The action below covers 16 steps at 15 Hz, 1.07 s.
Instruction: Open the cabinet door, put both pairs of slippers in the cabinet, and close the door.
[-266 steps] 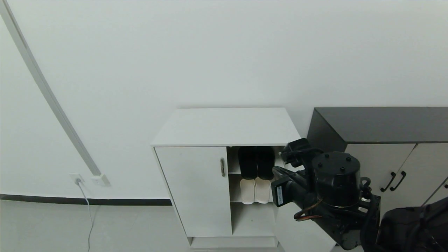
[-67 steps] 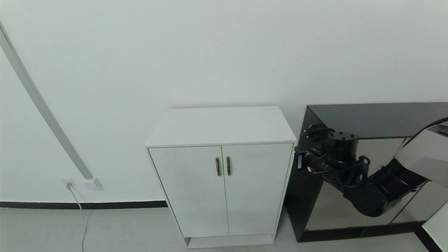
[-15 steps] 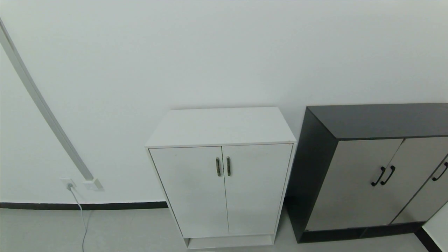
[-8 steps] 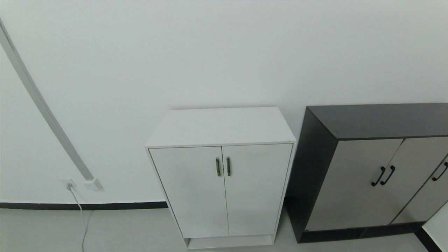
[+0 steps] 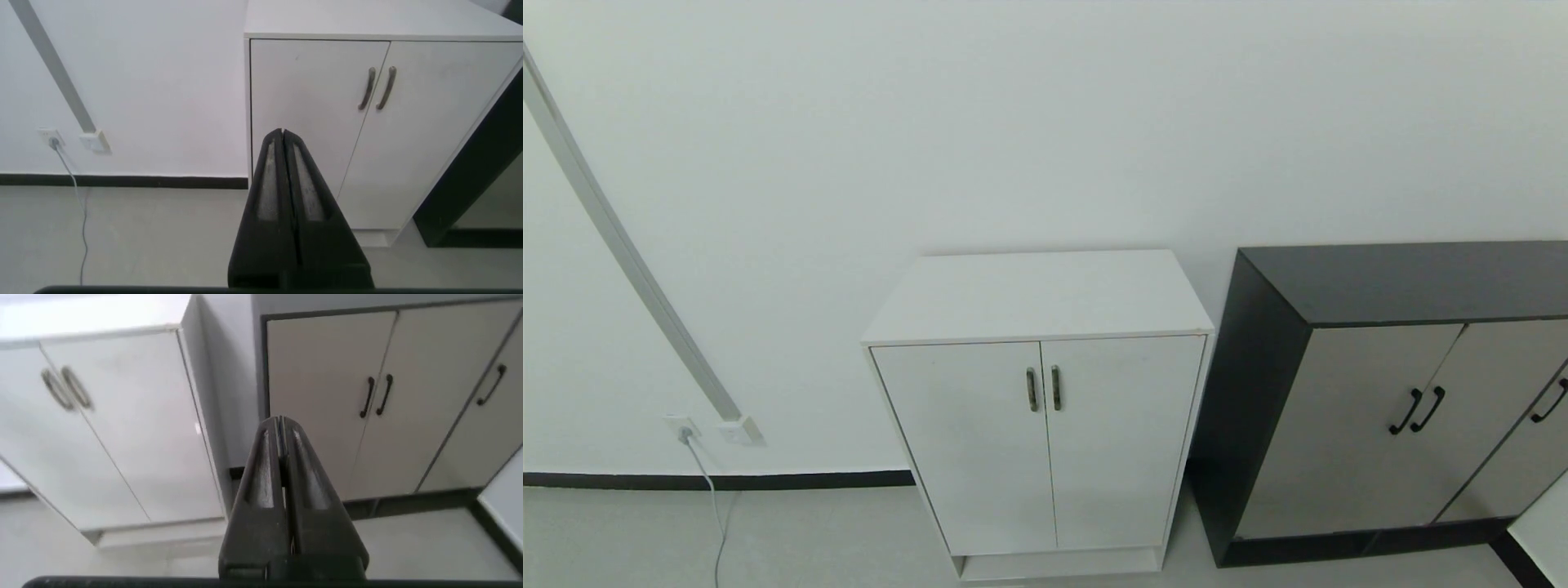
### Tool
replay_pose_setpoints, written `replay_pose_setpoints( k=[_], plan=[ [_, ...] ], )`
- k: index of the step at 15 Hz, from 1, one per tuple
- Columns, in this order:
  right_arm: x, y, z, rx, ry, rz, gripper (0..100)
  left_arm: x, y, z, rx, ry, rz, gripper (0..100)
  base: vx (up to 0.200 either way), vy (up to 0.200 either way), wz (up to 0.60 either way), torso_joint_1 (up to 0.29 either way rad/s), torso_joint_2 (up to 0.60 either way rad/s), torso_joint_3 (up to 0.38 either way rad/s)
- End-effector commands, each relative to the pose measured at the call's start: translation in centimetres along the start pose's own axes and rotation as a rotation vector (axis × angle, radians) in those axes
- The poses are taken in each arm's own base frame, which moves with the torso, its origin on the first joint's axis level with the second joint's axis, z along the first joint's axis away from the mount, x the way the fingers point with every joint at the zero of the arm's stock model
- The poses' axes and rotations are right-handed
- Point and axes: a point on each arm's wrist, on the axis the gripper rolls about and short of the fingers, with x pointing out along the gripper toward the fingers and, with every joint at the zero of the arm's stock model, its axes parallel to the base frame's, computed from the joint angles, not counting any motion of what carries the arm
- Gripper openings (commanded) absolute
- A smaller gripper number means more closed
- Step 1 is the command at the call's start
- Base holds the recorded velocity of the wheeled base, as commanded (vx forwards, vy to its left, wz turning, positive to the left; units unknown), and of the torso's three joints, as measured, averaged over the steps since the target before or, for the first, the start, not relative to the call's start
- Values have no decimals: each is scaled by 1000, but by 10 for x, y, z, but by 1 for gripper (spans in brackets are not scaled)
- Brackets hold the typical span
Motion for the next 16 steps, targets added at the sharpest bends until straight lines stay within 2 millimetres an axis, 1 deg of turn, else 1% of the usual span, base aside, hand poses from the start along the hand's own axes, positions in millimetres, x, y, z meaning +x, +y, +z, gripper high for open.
replay_pose_setpoints(
  k=[1,4,7,9,12,13,16],
  plan=[
    [-1,0,0,14,-14,-6,0,0,0,0,0,1,0,0,0,0,0,0,0,0],
    [-1,0,-1,-5,-3,6,0,0,0,0,3,1,-1,0,0,0,0,0,0,0],
    [1,1,0,-88,20,64,0,0,0,0,1,1,-1,0,0,0,0,0,0,0],
    [3,1,0,-48,52,77,0,0,0,0,1,1,-1,0,0,0,0,0,0,0],
    [3,1,0,-45,46,89,0,0,0,0,1,1,0,0,0,0,0,0,0,0],
    [-1,1,-1,-46,-11,51,0,0,0,0,3,1,0,0,0,0,0,0,0,0],
    [-1,1,-1,15,-12,43,0,0,0,0,1,1,0,0,0,0,0,0,0,0]
  ],
)
